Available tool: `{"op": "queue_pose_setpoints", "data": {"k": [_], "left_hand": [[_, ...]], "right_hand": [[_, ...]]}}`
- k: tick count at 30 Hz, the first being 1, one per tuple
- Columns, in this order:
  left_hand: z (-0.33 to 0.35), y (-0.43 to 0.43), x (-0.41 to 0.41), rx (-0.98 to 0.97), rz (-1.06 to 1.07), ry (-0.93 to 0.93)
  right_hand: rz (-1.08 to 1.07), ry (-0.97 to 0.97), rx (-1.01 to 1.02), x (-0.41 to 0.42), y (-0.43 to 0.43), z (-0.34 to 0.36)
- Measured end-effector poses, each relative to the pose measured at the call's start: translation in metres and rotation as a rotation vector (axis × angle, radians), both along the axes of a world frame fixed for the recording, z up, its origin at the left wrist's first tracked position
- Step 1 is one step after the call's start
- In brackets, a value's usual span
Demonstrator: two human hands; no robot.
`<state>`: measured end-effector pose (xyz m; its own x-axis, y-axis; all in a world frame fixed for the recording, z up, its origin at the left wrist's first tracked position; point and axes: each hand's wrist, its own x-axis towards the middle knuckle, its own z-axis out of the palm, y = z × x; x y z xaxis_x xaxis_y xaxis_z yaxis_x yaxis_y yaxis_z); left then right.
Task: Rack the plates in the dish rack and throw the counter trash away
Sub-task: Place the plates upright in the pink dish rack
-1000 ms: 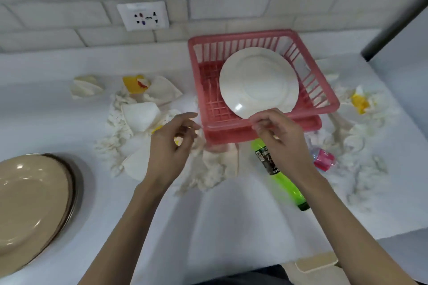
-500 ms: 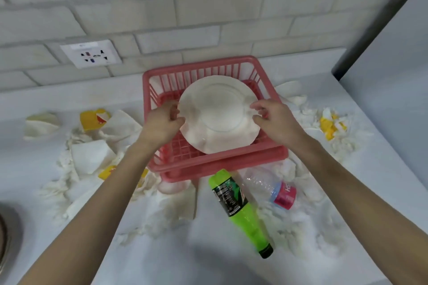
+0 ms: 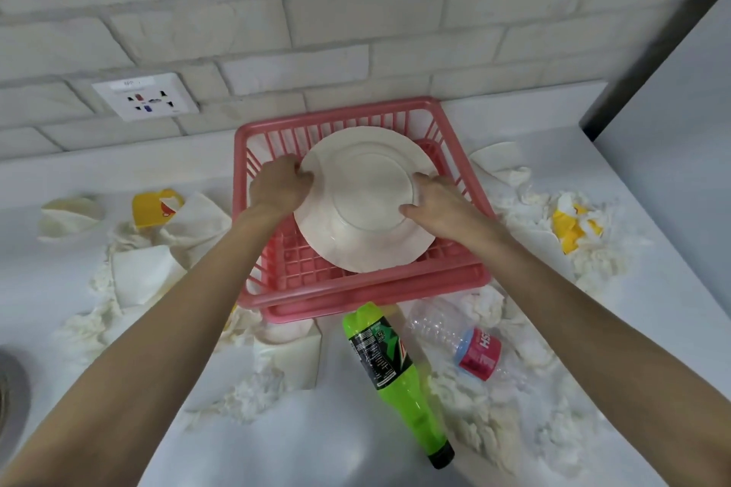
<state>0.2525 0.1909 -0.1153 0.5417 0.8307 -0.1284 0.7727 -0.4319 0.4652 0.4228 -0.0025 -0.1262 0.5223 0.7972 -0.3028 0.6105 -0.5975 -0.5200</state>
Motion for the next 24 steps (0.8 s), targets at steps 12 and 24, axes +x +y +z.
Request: {"op": "queue_pose_setpoints", "data": {"k": [12, 24], "left_hand": [[0.044, -0.037, 0.005, -0.307, 0.020, -0.680], [0.075, -0.139, 0.029, -0.046, -0.197, -0.990]], "right_hand": [[-0.042, -0.046, 0.290, -0.039, -0.006, 0.062], [-0.444, 0.266, 0.476, -0.002, -0.010, 0.143]]}}
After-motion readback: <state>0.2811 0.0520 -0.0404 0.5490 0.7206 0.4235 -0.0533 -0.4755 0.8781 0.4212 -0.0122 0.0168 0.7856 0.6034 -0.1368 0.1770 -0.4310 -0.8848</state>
